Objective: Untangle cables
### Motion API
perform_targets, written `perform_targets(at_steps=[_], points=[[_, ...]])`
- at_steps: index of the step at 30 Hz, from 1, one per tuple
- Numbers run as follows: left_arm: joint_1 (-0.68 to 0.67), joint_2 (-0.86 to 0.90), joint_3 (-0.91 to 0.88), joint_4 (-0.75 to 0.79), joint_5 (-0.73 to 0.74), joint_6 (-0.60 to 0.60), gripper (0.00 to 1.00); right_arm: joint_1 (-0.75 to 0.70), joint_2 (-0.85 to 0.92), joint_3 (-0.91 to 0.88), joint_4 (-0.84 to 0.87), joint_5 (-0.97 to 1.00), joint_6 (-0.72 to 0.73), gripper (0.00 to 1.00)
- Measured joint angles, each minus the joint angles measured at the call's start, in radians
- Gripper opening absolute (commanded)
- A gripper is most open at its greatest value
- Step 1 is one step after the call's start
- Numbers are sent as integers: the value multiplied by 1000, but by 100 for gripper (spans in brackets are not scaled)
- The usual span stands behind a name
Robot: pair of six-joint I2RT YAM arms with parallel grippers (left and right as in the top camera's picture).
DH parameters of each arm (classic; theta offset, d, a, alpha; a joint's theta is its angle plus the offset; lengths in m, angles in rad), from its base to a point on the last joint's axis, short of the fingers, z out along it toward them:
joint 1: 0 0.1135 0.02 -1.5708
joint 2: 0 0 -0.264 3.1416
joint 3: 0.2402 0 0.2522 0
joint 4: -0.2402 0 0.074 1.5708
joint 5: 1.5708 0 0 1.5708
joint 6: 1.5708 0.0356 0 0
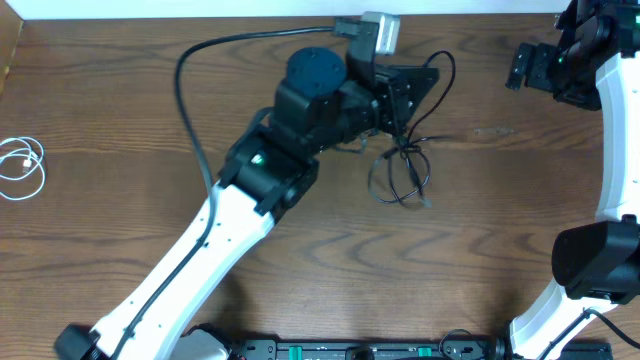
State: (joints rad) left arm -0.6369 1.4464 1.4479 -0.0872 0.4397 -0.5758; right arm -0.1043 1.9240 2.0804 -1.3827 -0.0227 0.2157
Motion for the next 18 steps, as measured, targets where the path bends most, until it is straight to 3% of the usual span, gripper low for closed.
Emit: perform_targets(at_steps=[4, 6, 14, 18], points=[[-2, -19, 9, -201, -160, 7, 8, 0, 0, 0, 0, 0, 0, 99], [-2, 2, 8, -231, -227, 7, 7, 0, 0, 0, 0, 0, 0, 99], [-2, -2, -4, 66, -213, 8, 7, 0, 0, 0, 0, 0, 0, 99], [-2, -93, -4, 94, -190, 10, 7, 0, 0, 0, 0, 0, 0, 99]])
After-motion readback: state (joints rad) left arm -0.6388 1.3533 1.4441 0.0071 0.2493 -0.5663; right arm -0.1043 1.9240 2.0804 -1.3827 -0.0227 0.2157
